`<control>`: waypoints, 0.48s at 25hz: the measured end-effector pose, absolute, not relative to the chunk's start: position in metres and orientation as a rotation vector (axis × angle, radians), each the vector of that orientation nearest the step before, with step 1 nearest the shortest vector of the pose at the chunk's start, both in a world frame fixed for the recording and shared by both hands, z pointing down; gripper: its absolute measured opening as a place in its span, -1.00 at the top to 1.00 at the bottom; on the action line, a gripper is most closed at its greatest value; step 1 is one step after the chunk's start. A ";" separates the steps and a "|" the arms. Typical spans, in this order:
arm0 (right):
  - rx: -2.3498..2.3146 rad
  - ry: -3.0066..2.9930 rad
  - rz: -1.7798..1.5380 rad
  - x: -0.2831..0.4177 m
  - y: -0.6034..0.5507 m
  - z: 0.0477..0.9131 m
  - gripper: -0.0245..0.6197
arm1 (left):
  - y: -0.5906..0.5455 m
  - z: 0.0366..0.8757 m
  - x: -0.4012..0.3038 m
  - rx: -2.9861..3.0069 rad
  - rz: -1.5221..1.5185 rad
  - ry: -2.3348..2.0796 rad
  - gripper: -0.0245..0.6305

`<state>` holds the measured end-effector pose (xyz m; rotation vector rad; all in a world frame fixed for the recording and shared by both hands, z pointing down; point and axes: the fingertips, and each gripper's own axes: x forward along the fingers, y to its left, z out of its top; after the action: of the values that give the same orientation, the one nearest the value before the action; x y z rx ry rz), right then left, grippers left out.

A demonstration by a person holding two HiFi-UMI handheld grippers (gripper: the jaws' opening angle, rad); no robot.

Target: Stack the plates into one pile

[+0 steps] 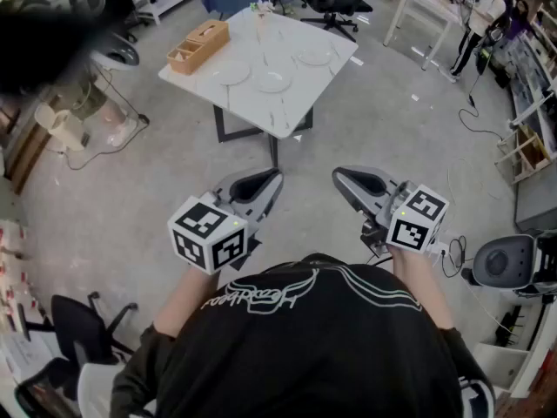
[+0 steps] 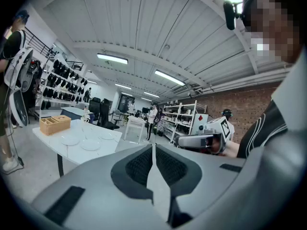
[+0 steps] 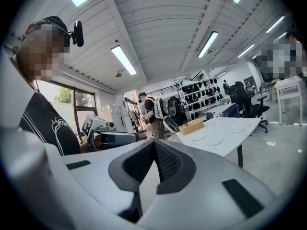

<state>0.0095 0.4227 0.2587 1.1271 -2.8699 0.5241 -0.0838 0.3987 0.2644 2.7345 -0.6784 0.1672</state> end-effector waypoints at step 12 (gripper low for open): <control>1.151 -2.831 0.488 0.012 0.408 0.265 0.75 | 0.389 0.265 -0.090 2.742 0.169 -0.735 0.80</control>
<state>0.0124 0.4081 0.2653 1.1515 -2.8315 0.4878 -0.0899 0.3889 0.2654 2.7419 -0.7354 0.1691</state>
